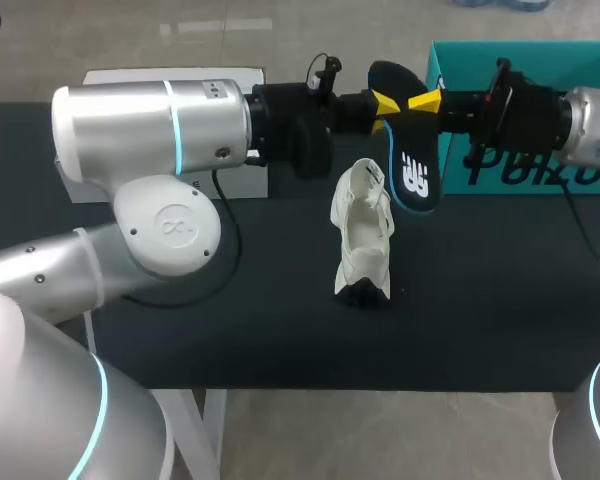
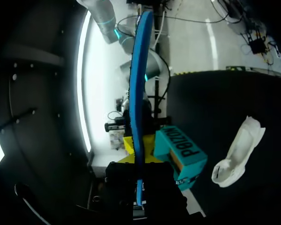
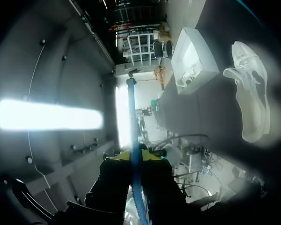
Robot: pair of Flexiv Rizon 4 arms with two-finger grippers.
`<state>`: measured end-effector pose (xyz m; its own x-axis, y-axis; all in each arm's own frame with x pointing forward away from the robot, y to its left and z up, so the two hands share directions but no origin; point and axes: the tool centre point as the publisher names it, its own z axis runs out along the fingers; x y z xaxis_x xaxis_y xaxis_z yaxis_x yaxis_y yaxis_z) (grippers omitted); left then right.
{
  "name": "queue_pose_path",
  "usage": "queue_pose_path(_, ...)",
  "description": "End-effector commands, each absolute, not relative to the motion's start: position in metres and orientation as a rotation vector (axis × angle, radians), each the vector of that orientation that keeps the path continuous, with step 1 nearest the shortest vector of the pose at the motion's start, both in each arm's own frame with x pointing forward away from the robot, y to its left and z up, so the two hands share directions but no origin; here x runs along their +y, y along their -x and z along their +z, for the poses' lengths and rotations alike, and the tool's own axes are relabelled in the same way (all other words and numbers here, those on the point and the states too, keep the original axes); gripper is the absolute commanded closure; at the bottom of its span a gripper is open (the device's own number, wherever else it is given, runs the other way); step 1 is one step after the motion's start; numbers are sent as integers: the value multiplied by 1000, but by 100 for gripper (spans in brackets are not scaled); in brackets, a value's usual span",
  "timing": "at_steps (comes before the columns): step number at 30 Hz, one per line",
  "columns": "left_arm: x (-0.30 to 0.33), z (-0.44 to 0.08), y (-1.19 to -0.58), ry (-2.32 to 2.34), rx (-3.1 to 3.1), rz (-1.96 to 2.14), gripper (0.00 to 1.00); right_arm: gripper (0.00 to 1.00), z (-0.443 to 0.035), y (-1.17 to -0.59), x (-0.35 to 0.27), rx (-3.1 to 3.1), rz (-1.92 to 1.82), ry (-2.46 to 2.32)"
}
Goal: Take the shoe out of the shoebox, open the shoe tongue, remove and reinsert the insole, then place the shoe into the shoebox
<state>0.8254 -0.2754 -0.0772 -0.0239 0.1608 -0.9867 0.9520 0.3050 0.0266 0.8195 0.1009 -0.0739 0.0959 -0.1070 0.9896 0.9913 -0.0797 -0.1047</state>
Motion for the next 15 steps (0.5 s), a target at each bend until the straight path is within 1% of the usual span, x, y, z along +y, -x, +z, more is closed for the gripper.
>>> queue_pose_path(1, -273, -77, -821, -1088, 1508, -871, 100, 0, -76, -818, 96, -1009, -1276, 1287)
queue_pose_path(9, -254, -77, -807, -1088, 1557, -892, 100, 0, -97, -827, 59, -1130, -1320, 1406)
queue_pose_path(15, -234, -77, -805, -1070, 1592, -879, 100, 0, -125, -844, 17, -1238, -1273, 1558)
